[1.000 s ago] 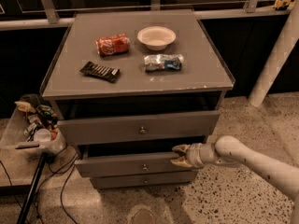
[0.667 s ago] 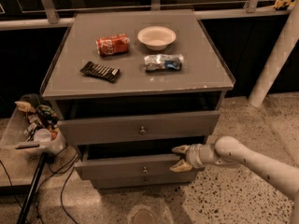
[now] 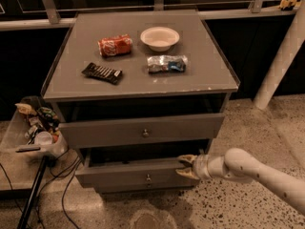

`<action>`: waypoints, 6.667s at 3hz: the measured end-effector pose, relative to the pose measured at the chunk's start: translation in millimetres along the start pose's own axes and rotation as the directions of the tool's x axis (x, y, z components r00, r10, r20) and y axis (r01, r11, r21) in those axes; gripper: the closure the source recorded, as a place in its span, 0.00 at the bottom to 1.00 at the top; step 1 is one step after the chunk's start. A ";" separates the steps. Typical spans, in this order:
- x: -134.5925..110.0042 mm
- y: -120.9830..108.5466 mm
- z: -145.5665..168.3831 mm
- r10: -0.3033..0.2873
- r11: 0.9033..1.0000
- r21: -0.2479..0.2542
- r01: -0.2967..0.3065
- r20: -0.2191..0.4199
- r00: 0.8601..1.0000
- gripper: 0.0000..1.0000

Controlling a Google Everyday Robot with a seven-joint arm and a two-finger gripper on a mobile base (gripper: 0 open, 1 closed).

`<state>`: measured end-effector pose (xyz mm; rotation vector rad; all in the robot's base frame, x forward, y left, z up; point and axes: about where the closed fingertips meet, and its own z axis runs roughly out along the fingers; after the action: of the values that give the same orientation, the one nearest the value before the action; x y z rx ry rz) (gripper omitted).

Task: Open middle drawer

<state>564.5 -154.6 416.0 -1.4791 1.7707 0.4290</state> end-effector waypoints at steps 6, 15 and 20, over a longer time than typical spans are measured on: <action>12.9 74.9 -43.2 0.022 0.998 0.051 -0.023 0.020 1.000 0.12; 10.4 120.0 -57.1 0.034 0.999 0.000 -0.034 0.037 0.999 1.00; 2.4 135.4 -68.5 0.022 1.000 0.003 -0.022 0.048 0.999 0.12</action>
Offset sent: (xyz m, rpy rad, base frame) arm -0.1648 -0.0419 -0.0093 0.0319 -0.0233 -0.1045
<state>413.8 -166.9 429.1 -1.4366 1.7505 0.4678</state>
